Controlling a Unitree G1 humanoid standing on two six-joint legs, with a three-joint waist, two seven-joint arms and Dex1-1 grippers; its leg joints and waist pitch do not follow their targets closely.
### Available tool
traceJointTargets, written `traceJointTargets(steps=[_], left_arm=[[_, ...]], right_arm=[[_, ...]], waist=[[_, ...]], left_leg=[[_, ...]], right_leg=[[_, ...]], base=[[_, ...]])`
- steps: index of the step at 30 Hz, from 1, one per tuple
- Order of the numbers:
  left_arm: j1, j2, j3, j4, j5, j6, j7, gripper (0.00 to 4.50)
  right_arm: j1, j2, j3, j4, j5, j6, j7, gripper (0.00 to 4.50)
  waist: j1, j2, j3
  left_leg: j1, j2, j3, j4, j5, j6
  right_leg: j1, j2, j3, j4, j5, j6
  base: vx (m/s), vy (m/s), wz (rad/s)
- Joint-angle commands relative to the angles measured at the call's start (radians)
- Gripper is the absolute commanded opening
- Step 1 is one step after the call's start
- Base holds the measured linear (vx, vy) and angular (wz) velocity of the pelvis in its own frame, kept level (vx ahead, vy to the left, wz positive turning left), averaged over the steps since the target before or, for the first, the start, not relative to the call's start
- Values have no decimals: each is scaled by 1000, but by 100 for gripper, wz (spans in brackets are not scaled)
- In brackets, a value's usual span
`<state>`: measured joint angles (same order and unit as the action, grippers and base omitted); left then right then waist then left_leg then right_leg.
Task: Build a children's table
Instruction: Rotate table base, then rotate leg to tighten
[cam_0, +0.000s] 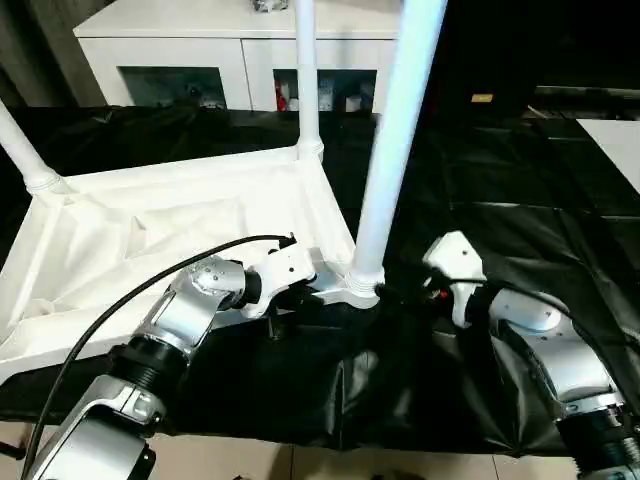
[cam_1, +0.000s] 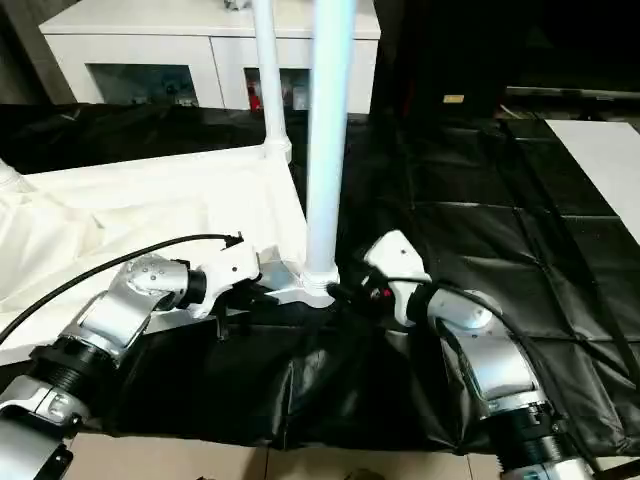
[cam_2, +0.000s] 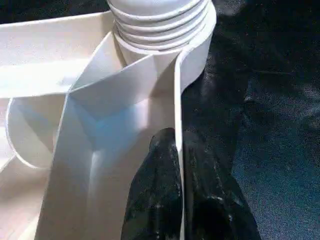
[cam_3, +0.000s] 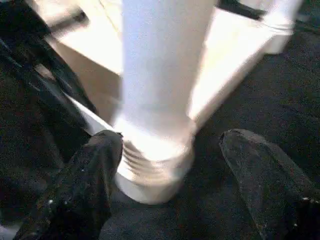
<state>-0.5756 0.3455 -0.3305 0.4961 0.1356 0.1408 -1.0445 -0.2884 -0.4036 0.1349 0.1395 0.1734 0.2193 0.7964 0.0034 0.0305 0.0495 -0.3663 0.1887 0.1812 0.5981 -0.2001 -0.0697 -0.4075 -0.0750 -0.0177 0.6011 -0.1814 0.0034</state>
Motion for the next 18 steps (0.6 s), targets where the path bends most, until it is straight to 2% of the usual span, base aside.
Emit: traceJointTargets(steps=[1,5,6,8,13,18], left_arm=[[33,-9,9,-18,-32,-29,-4,0],[56,-26,9,-62,-57,-22,-9,0],[62,-30,6,-77,-63,-16,-12,0],[70,-37,1,-96,-65,-7,-9,0],[75,-43,-9,-99,-56,-5,-8,0],[73,-45,-7,-103,-52,1,-5,0]], right_arm=[[-4,-9,-18,-6,44,19,49,400],[1,-26,5,5,37,1,98,438],[-4,-27,15,15,19,-7,93,444],[-21,-26,36,47,-27,-40,66,448],[-68,-7,47,119,-62,-54,31,448],[-92,9,52,153,-71,-68,32,448]], waist=[[7,-18,-63],[7,-23,-63],[9,-21,-63],[9,-22,-63],[9,-21,-61],[11,-19,-65]], left_leg=[[0,30,-7,-67,-163,96],[-1,29,-6,-65,-144,104],[-1,30,-6,-66,-145,104],[0,31,-5,-66,-141,100],[3,29,-5,-66,-163,87],[1,29,-5,-64,-131,100]], right_leg=[[54,-47,24,-65,-134,-259],[55,-47,24,-63,-127,-261],[56,-49,24,-63,-134,-261],[52,-48,24,-65,-147,-260],[49,-47,24,-68,-195,-250],[52,-48,23,-60,-124,-260]], base=[[0,0,0],[0,0,0],[0,0,0],[0,0,0],[0,0,0],[0,0,0]])
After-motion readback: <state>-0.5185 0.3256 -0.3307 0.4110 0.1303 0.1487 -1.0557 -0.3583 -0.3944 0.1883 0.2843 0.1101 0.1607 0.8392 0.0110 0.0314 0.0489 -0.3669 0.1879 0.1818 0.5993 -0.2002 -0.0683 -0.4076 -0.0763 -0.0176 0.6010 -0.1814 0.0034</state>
